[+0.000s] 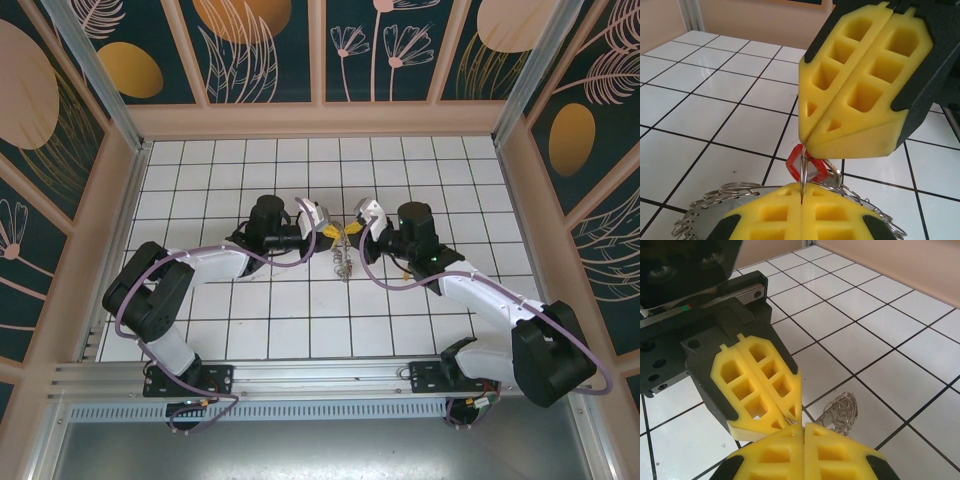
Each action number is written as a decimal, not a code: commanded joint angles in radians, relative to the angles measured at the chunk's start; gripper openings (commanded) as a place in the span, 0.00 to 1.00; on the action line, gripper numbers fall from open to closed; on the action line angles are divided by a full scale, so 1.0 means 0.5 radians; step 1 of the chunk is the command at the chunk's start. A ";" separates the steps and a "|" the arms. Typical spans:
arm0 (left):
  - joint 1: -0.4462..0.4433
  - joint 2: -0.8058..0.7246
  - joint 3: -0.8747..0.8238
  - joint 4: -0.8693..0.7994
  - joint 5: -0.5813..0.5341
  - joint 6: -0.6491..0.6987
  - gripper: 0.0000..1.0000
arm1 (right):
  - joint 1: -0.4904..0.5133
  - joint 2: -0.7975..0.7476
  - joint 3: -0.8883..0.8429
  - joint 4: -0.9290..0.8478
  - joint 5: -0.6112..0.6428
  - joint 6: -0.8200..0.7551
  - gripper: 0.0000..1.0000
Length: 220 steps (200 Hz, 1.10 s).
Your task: Put the keys on the keyring
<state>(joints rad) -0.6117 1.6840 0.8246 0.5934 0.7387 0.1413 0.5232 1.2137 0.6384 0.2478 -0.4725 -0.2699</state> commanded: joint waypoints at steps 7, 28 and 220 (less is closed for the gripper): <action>0.011 0.001 0.010 0.050 -0.018 0.006 0.06 | 0.011 -0.030 0.033 0.074 -0.096 0.022 0.00; 0.011 -0.003 0.010 0.036 -0.013 0.013 0.10 | 0.015 -0.028 0.036 0.081 -0.111 0.012 0.00; 0.009 -0.012 0.041 -0.063 -0.001 0.073 0.00 | 0.027 -0.027 0.076 0.017 -0.099 -0.055 0.00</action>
<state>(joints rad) -0.6109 1.6840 0.8261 0.5713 0.7437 0.1581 0.5251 1.2137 0.6445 0.2352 -0.4953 -0.2817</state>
